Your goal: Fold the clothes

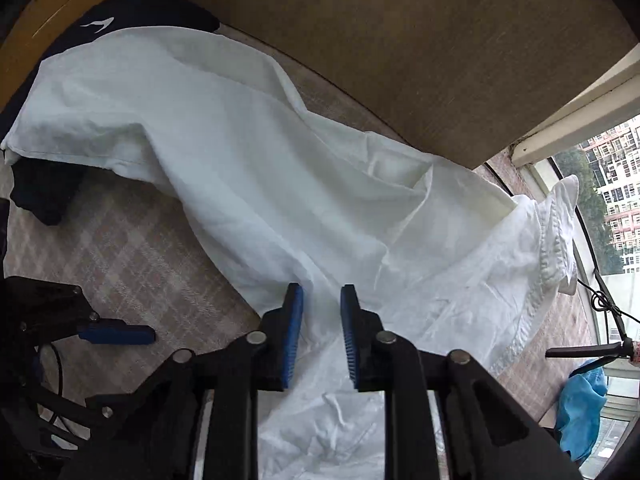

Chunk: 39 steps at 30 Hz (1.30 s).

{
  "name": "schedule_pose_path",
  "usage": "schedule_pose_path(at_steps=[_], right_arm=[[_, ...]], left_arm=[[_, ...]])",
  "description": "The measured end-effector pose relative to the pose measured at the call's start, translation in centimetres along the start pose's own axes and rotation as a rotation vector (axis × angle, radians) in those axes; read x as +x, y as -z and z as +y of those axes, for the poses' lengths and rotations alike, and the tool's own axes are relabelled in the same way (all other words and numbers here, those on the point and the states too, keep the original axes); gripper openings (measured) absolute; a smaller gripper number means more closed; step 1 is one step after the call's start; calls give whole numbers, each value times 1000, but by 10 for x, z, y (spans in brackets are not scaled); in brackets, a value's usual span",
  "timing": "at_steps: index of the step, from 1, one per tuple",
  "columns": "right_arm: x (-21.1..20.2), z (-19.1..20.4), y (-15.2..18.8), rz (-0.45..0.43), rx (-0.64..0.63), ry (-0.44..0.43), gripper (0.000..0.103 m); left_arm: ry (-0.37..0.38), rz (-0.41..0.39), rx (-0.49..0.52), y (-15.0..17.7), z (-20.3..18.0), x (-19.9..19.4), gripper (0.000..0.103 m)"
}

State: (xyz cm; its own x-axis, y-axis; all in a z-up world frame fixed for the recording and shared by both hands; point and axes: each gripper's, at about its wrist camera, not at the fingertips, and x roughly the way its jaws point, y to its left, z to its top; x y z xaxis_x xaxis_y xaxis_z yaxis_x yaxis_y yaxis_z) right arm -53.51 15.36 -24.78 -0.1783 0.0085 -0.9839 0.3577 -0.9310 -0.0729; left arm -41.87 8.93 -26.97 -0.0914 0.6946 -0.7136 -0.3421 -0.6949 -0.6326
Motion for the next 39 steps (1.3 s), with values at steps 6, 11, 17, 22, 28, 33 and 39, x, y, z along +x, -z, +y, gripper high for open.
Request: schedule_pose_path(at_steps=[6,11,17,22,28,33,39], right_arm=[[-28,-26,12,-68,91,-105,1],[-33,6,15,-44,-68,2,41],[-7,30,14,21,-192,199,46],[-11,9,15,6,-95,122,2],[-44,-22,25,-88,29,-12,2],[-24,-36,35,-64,65,-80,4],[-56,-58,66,-172,183,-165,26]], left_arm=[[11,36,56,1,-16,20,21],[-14,36,61,5,-14,16,2],[-18,16,75,7,-16,12,1],[-13,-8,63,8,-13,3,0],[-8,-51,34,17,-13,-10,0],[-38,-13,-32,22,0,5,0],[-93,-33,44,14,-7,-14,0]])
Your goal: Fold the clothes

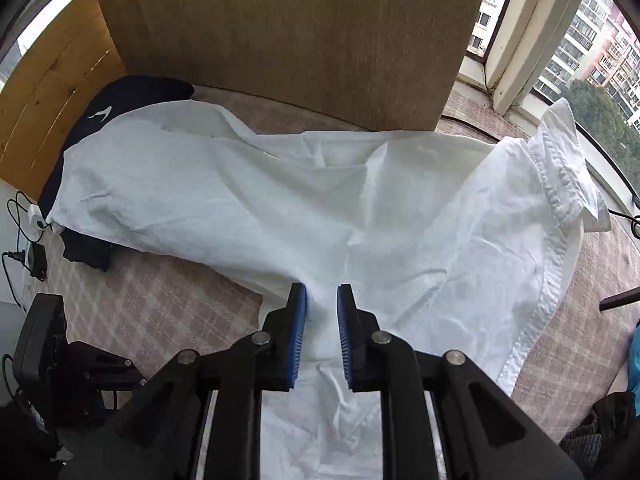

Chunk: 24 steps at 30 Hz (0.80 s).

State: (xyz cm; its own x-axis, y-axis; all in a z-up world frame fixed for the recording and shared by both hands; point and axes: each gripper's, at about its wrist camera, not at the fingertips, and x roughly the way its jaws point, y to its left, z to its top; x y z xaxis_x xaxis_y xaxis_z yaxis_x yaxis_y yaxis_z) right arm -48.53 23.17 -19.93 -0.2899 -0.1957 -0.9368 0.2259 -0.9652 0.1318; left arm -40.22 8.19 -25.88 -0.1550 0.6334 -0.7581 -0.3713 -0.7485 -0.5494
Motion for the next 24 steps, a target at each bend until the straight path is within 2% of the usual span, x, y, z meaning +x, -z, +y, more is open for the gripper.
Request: schedule_pose_path(at_steps=[1,2,4,7,10,15,20,24], right_arm=[[-16,-9,10,-44,21,-8,36],[-29,-21,20,-74,42,9,40],[-35,-51,33,-101,108,59,40],[-37,-112,51,-90,274,56,40],[-36,-163,63,-79,423,52,40],[-2,-176,33,-54,368,114,40],[25,-182,-4,-33,320,113,40],[45,-188,-18,24,299,131,40]], left_arm=[[0,-4,7,-4,1,-3,0],[4,-10,13,-10,2,-7,0],[16,-10,26,-25,3,-7,0],[9,-12,40,-52,1,-2,1],[-28,-17,18,-80,3,7,17],[-85,-39,-11,-109,8,8,19],[-129,-34,-35,-118,17,12,19],[-153,-29,-21,-119,18,17,19]])
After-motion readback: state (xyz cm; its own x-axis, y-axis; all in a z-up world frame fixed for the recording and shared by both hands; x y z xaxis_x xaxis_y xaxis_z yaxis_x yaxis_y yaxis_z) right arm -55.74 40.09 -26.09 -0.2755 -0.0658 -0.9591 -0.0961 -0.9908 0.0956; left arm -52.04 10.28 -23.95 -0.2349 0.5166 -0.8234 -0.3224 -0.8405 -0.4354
